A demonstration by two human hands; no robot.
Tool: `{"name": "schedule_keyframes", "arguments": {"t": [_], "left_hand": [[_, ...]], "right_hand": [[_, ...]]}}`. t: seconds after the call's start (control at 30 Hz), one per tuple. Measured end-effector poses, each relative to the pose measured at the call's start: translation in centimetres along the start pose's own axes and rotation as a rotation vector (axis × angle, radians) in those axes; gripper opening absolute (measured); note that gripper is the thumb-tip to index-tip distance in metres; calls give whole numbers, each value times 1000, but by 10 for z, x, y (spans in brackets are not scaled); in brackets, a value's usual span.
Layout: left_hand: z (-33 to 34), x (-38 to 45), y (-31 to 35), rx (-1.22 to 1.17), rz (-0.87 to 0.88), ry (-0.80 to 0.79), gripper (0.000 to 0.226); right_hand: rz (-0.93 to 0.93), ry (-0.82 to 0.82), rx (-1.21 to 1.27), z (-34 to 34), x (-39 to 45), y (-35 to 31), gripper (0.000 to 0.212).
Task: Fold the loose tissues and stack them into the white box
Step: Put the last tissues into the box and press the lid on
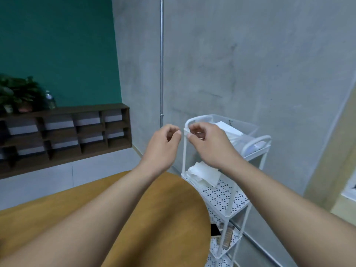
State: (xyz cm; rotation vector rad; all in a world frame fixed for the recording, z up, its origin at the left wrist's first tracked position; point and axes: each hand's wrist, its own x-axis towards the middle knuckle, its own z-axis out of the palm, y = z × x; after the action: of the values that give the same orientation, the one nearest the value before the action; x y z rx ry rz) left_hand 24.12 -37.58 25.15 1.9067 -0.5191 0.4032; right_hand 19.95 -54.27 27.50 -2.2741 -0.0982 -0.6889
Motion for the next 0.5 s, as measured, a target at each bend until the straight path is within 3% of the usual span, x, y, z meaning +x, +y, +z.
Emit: {"name": "schedule_keyframes", "arguments": {"t": [0.27,0.5], "left_hand": [[86,98,23,27,78,-90,23],[148,136,11,256,138,-262,33]], "right_hand": [[178,72,-253,-91,99,78,17],[351,-79,-310,-117,143,144,9]]}}
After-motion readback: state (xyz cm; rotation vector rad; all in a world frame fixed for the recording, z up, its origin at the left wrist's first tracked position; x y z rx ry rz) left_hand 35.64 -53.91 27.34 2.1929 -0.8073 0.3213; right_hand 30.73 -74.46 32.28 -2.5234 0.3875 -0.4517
